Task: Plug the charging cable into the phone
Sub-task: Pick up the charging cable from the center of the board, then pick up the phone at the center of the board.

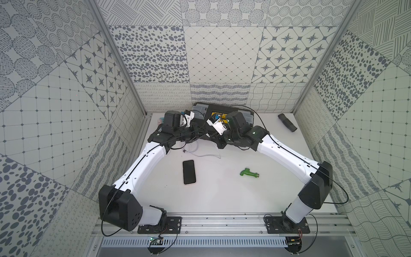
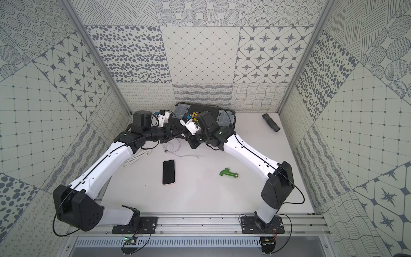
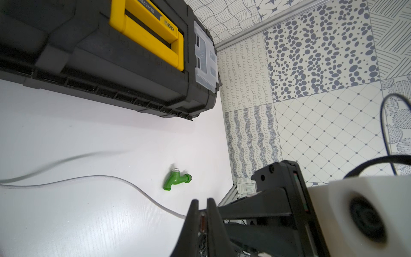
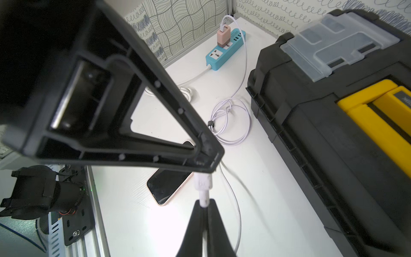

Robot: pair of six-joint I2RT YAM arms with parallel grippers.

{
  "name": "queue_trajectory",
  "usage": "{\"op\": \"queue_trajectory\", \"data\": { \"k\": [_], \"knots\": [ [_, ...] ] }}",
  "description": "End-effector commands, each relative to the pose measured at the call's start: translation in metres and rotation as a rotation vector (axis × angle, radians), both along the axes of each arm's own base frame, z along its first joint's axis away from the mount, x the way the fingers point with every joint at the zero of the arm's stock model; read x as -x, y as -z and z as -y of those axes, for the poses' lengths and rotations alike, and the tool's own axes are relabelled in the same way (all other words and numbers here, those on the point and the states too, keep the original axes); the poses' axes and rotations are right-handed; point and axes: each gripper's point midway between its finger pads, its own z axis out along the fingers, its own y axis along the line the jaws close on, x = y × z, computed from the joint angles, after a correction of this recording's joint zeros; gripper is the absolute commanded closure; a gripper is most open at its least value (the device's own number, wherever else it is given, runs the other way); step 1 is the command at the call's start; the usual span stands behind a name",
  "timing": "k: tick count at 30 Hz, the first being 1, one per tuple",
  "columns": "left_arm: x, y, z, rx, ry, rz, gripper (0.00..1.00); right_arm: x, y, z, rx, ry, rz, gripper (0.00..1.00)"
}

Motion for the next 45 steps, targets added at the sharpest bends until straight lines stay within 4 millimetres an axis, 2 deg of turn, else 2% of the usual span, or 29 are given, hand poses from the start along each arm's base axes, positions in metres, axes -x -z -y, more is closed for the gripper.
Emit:
{"op": "queue_trajectory", "data": {
  "k": [1, 3, 6, 8, 11, 17, 21, 27, 35, 39, 45],
  "knots": [
    [0.002, -0.006, 0.004, 0.01, 0.019, 0.03, 0.71, -0.006, -0.004, 0.0, -0.017, 0.021, 0.047, 1.0],
    [0.002, -0.006, 0.0, -0.001, -0.004, 0.032, 0.44, -0.006, -0.005, 0.002, -0.023, 0.029, 0.066, 1.0],
    [0.001, -0.005, -0.009, -0.016, -0.048, 0.027, 0.14, -0.006, -0.006, 0.006, -0.029, 0.042, 0.085, 1.0],
    [0.0, -0.007, -0.018, -0.022, -0.078, 0.031, 0.03, -0.007, -0.006, 0.009, -0.022, 0.047, 0.098, 1.0],
    [0.001, 0.003, -0.039, -0.096, -0.16, -0.009, 0.03, -0.003, 0.001, 0.014, 0.001, 0.038, 0.105, 1.0],
    [0.029, 0.073, -0.08, -0.341, -0.279, -0.279, 0.03, 0.006, 0.025, 0.036, 0.059, 0.06, 0.089, 1.0],
    [0.057, 0.114, -0.096, -0.486, -0.274, -0.418, 0.03, 0.011, 0.031, 0.049, 0.072, 0.072, 0.079, 1.0],
    [0.088, 0.15, -0.097, -0.669, -0.213, -0.555, 0.03, 0.013, 0.031, 0.059, 0.089, 0.08, 0.079, 1.0],
    [0.123, 0.187, -0.106, -0.852, -0.145, -0.689, 0.03, 0.014, 0.023, 0.054, 0.06, 0.083, 0.049, 1.0],
    [0.131, 0.197, -0.117, -0.93, -0.141, -0.733, 0.03, 0.018, 0.023, 0.053, 0.042, 0.086, 0.019, 1.0],
    [0.125, 0.216, -0.108, -0.913, -0.12, -0.761, 0.03, 0.021, 0.026, 0.051, 0.043, 0.065, 0.012, 1.0]
  ]
}}
